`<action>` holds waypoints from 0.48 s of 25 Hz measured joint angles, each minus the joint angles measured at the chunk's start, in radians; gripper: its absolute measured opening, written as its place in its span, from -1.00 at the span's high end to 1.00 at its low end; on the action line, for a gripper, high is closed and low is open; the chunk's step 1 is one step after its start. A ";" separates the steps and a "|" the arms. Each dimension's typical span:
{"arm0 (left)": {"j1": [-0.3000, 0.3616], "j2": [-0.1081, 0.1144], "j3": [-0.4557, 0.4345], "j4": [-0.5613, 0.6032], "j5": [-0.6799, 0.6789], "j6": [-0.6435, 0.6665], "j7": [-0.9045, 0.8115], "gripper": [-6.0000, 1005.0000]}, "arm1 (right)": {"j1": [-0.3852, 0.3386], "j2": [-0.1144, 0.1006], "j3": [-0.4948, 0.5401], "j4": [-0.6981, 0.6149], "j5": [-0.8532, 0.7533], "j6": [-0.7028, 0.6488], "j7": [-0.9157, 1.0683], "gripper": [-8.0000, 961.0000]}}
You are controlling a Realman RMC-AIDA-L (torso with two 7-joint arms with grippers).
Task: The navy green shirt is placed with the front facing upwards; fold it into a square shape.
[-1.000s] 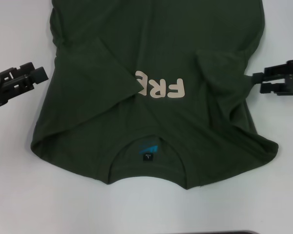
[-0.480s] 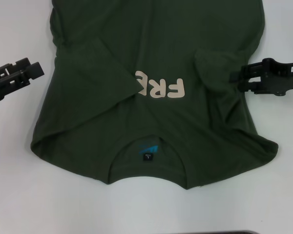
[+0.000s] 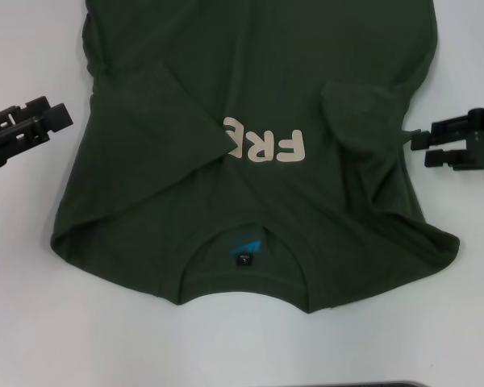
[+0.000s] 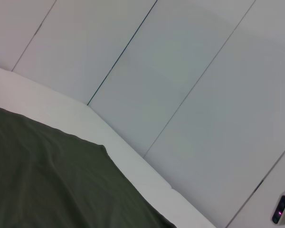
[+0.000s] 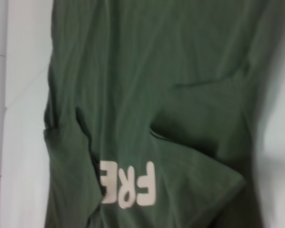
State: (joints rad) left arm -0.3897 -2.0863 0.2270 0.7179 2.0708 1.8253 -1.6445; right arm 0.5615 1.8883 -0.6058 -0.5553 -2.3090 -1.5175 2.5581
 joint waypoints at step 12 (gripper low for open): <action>-0.003 -0.003 0.000 -0.002 0.000 0.000 0.000 -0.43 | 0.018 0.060 0.014 0.011 -0.020 0.093 -0.011 -0.03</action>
State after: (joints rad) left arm -0.3924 -2.0889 0.2270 0.7154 2.0708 1.8253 -1.6444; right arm 0.5793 1.9486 -0.5922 -0.5448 -2.3285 -1.4249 2.5476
